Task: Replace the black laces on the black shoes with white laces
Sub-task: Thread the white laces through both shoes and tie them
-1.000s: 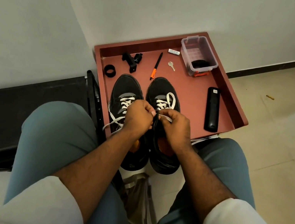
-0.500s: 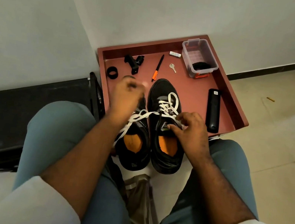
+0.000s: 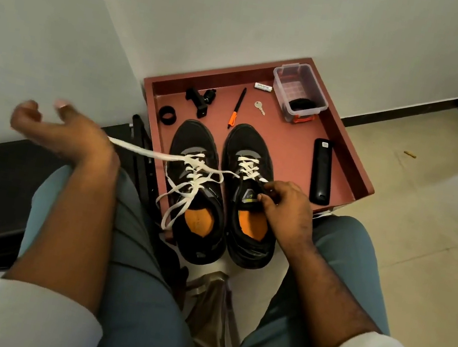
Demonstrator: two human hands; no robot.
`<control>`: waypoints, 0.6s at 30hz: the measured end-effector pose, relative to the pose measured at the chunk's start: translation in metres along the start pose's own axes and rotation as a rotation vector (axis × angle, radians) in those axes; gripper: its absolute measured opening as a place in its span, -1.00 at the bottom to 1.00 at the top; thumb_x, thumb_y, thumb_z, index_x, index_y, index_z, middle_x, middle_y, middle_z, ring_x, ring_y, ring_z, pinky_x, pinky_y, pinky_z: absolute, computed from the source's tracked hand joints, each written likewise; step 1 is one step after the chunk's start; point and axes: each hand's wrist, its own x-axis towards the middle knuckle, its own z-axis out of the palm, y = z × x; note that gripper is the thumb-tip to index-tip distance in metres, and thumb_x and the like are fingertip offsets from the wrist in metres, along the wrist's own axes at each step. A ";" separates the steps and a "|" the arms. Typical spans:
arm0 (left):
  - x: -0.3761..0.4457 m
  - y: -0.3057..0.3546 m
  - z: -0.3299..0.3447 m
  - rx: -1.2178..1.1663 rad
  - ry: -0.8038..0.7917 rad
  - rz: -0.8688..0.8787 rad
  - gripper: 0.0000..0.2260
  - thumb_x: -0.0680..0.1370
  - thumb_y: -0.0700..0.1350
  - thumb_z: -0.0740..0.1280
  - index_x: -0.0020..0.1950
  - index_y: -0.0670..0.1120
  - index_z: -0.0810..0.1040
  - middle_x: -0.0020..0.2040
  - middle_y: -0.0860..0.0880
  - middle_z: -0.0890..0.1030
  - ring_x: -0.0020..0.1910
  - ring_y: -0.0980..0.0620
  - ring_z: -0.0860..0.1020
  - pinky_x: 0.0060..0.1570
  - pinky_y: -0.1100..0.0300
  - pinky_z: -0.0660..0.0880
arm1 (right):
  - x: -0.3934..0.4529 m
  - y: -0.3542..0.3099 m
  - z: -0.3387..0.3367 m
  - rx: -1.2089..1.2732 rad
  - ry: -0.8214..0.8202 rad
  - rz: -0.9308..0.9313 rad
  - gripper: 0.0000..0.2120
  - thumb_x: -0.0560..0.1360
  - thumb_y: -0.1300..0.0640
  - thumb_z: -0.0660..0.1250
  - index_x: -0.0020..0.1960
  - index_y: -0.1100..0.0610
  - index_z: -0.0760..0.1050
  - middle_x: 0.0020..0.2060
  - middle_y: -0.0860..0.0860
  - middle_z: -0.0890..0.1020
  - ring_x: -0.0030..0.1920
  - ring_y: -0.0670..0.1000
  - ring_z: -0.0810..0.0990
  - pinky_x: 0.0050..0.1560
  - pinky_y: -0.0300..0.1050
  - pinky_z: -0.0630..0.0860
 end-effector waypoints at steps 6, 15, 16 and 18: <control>-0.107 -0.016 -0.011 0.588 -1.343 0.305 -0.72 0.58 -0.09 0.32 0.30 0.01 0.55 0.15 0.06 0.60 0.04 0.12 0.57 -0.05 0.23 0.50 | -0.002 -0.003 0.002 -0.005 0.029 -0.011 -0.74 0.49 0.07 0.40 0.17 0.06 0.59 0.00 -0.03 0.57 0.00 -0.02 0.56 -0.01 -0.19 0.46; -0.108 -0.022 0.002 0.988 -1.432 0.489 -0.94 0.56 -0.09 0.32 -0.05 -0.01 0.58 -0.08 -0.03 0.59 -0.12 -0.10 0.59 -0.06 -0.06 0.58 | -0.002 -0.002 0.005 -0.055 0.060 -0.045 -0.79 0.52 0.09 0.34 0.15 0.06 0.59 -0.03 -0.03 0.55 -0.02 0.01 0.56 -0.10 -0.22 0.37; -0.104 -0.023 0.002 0.951 -1.421 0.478 -0.93 0.57 -0.08 0.31 -0.06 -0.01 0.58 -0.09 -0.03 0.57 -0.13 -0.10 0.58 -0.07 -0.06 0.58 | -0.001 -0.002 0.006 -0.055 0.060 -0.043 -0.79 0.53 0.09 0.34 0.15 0.06 0.59 -0.02 -0.03 0.56 -0.02 0.01 0.55 -0.10 -0.22 0.35; -0.104 -0.022 0.001 0.835 -1.417 0.491 -0.91 0.57 -0.05 0.33 -0.05 -0.02 0.61 -0.07 0.00 0.52 -0.12 -0.05 0.55 -0.08 0.02 0.53 | 0.000 -0.002 0.007 -0.040 0.067 -0.039 -0.79 0.53 0.11 0.34 0.15 0.06 0.59 -0.02 -0.02 0.56 -0.01 0.01 0.55 -0.09 -0.22 0.35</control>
